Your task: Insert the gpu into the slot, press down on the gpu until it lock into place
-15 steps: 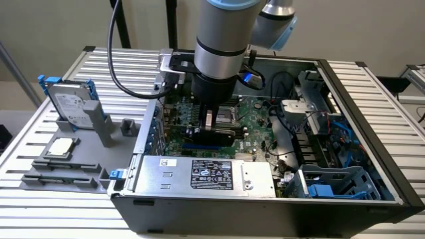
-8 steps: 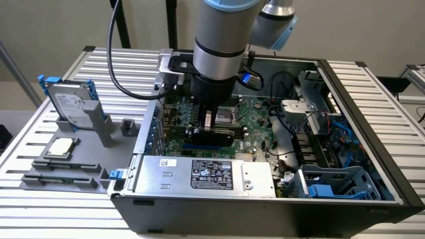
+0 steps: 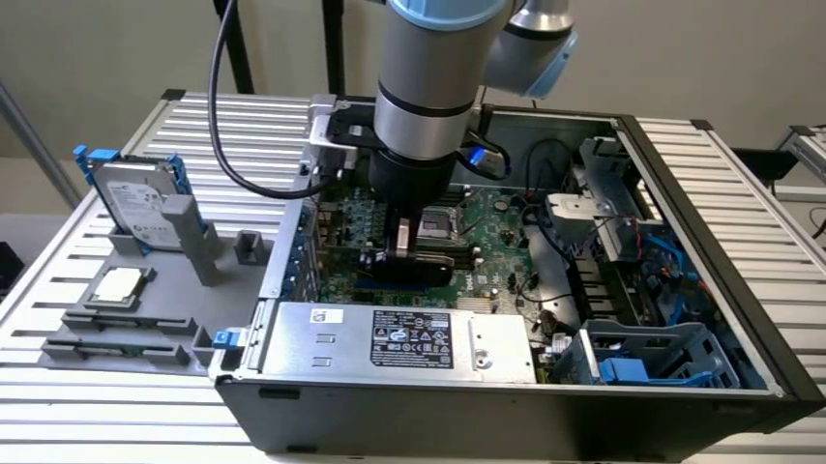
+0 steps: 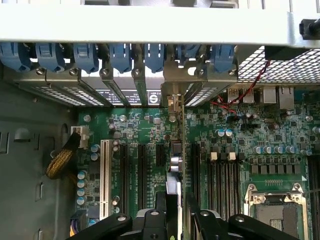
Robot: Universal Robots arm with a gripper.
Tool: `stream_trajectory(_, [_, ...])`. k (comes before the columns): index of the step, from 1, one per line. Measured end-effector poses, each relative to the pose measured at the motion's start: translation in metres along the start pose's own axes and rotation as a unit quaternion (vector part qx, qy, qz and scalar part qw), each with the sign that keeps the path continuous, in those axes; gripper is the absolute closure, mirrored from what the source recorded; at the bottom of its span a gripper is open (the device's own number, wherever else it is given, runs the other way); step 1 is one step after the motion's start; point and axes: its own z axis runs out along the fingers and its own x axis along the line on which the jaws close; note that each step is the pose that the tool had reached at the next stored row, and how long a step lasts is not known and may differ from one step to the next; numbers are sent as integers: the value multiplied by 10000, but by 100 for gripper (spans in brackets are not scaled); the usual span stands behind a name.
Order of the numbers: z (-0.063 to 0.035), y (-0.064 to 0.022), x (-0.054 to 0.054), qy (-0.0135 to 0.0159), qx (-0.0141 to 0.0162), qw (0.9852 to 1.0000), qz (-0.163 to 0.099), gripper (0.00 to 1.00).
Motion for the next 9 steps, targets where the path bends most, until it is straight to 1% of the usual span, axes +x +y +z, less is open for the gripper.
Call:
stream_trajectory(4, [16, 1, 1, 2, -3, 10000, -4, 74])
stream_trajectory(9, [25, 0, -2, -9, -2, 10000, -12, 74])
